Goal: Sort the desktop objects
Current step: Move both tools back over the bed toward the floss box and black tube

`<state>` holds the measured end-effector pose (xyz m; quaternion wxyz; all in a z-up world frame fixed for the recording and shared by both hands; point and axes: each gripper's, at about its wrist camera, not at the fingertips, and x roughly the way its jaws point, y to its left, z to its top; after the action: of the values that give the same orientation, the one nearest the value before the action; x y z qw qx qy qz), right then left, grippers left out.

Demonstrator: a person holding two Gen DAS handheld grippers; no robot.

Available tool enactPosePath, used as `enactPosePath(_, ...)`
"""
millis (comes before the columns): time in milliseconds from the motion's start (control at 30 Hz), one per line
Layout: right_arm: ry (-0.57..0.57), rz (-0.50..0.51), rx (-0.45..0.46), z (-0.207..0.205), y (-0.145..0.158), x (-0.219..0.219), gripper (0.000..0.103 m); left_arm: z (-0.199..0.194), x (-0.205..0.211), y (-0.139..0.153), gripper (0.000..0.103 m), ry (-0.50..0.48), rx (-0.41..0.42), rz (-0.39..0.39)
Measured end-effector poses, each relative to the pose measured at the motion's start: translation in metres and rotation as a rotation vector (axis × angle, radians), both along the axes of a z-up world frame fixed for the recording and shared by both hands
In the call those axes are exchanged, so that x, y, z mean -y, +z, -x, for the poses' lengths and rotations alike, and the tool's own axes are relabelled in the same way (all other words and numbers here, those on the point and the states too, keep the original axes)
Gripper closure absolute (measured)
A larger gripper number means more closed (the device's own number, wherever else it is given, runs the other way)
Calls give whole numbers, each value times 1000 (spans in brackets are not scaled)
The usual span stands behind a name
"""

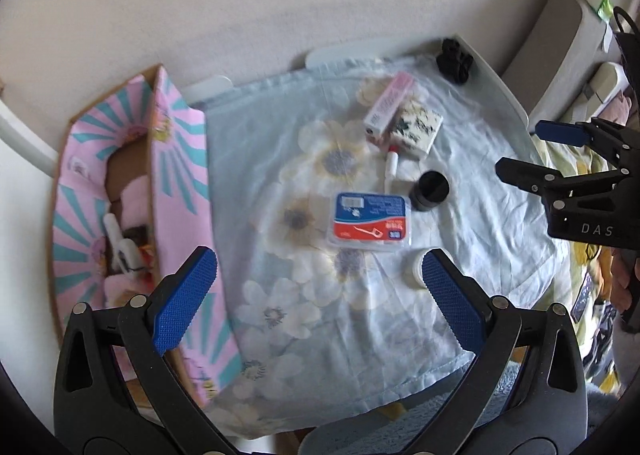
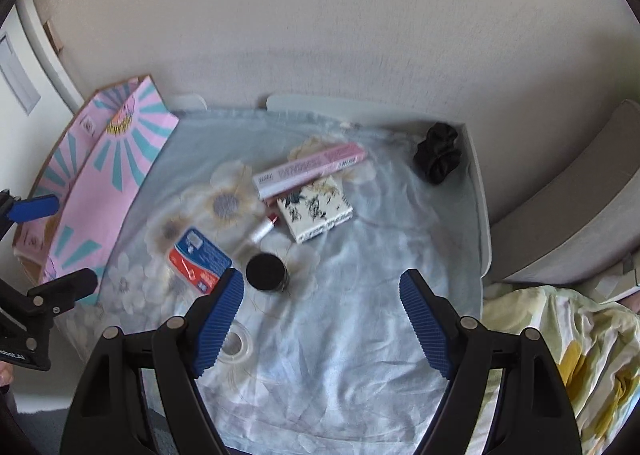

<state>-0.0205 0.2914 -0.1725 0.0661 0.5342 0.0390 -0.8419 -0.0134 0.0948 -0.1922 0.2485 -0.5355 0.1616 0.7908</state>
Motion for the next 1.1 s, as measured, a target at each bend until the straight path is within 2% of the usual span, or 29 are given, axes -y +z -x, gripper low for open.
enactPosePath(367,145,-3,71,9,-57,2,26,2,-44,-58,1,-27,56,43)
enactPosePath(467,178,18,89,12,-68,2,26,2,-52,-72,1,-33,52,74)
enactPosePath(567,208,-9,97,15,-78,5,26,4,-56,-84,1,-41,47,103)
enactPosePath(767,256,-9,98,23,-89,5,26,12,-52,-99,1,-28,115,56)
enactPosePath(900,271,1,99,29,-94,6,26,16,-49,-103,1,-24,123,45)
enactPosePath(967,273,-1,99,31,-96,6,26,17,-48,-106,1,-96,128,44)
enactPosePath(1100,275,8,99,33,-99,7,26,21,-43,-105,1,-80,127,26)
